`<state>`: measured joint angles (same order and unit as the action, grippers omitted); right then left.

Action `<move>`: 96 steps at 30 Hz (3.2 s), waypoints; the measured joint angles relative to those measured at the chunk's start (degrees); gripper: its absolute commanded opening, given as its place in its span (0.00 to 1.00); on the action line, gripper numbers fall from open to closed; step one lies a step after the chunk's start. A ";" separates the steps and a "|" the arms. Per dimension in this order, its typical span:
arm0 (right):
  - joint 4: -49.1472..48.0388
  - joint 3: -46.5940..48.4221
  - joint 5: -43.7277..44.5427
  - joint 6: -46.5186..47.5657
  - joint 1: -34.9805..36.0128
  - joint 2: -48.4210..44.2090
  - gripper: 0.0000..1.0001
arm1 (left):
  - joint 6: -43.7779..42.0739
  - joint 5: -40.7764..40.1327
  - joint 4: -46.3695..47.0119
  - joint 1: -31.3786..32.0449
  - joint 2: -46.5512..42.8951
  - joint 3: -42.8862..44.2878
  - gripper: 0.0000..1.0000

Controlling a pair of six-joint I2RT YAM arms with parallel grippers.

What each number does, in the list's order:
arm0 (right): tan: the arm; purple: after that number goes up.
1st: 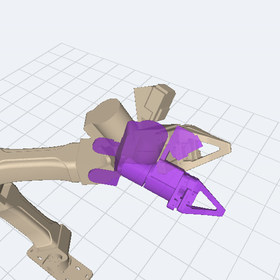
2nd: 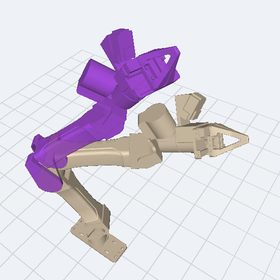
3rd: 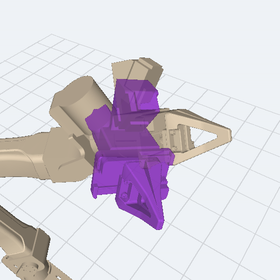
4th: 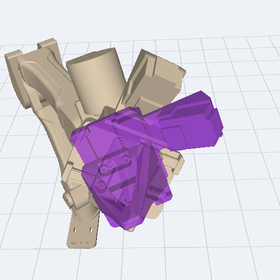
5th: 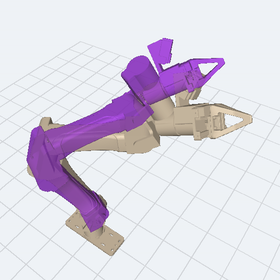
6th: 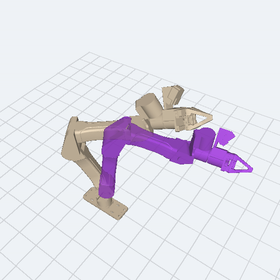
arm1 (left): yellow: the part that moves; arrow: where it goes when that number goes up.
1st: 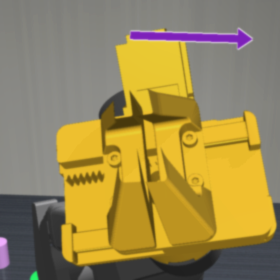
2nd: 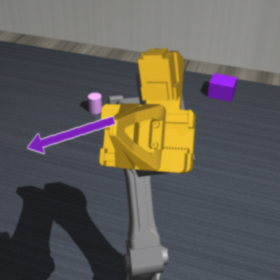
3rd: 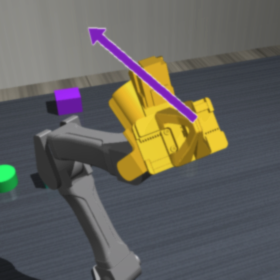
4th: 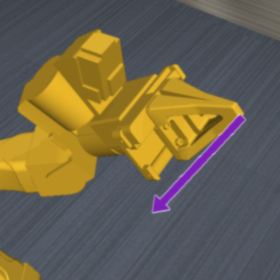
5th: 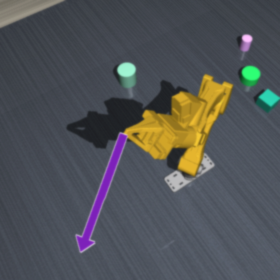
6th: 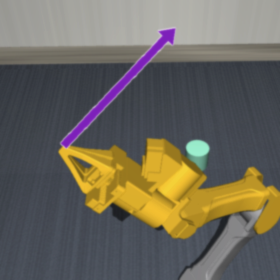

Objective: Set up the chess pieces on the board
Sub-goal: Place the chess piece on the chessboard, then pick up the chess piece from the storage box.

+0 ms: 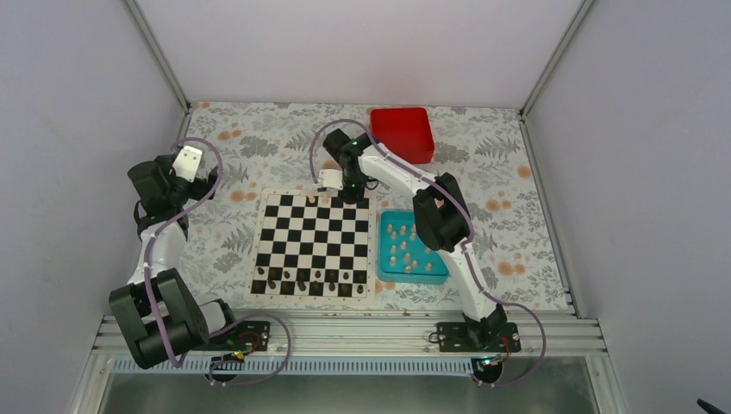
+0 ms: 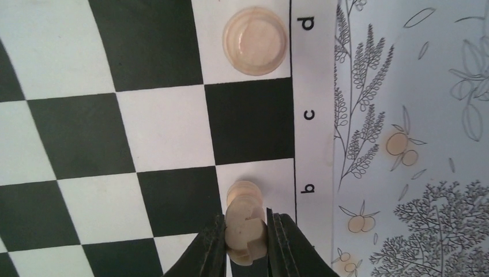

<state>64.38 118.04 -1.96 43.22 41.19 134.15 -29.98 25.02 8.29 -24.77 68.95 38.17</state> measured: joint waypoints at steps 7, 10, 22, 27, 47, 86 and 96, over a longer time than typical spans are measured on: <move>-0.13 0.00 1.07 0.00 0.00 1.05 0.15 | 0.00 0.20 0.07 -0.24 0.07 -0.20 1.00; -0.26 0.00 1.25 0.00 -0.02 1.05 0.16 | 0.00 0.26 0.11 -0.24 0.07 -0.20 1.00; -1.46 -0.94 1.44 0.11 -0.07 0.98 0.50 | 0.00 0.52 0.11 -0.26 0.07 -0.26 1.00; -2.86 -5.66 2.14 -0.09 -0.31 -3.04 0.53 | 0.00 0.52 0.00 -0.26 -0.04 -0.26 1.00; -6.47 -50.60 -0.42 -1.70 -11.06 -47.89 0.44 | 0.83 1.07 -0.76 -0.61 -3.34 -0.70 1.00; -18.29 -52.48 -3.91 -1.27 -12.52 -33.11 0.23 | 2.08 1.70 -0.31 -1.16 -2.73 -2.27 1.00; -16.63 -50.27 -4.09 -1.27 -12.79 -31.63 0.12 | 1.68 1.68 -0.28 -1.53 -2.58 -2.51 1.00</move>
<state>47.75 67.77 -6.04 41.95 28.40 102.52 -28.29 26.70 8.01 -26.30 66.37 35.66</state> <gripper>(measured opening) 0.144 0.999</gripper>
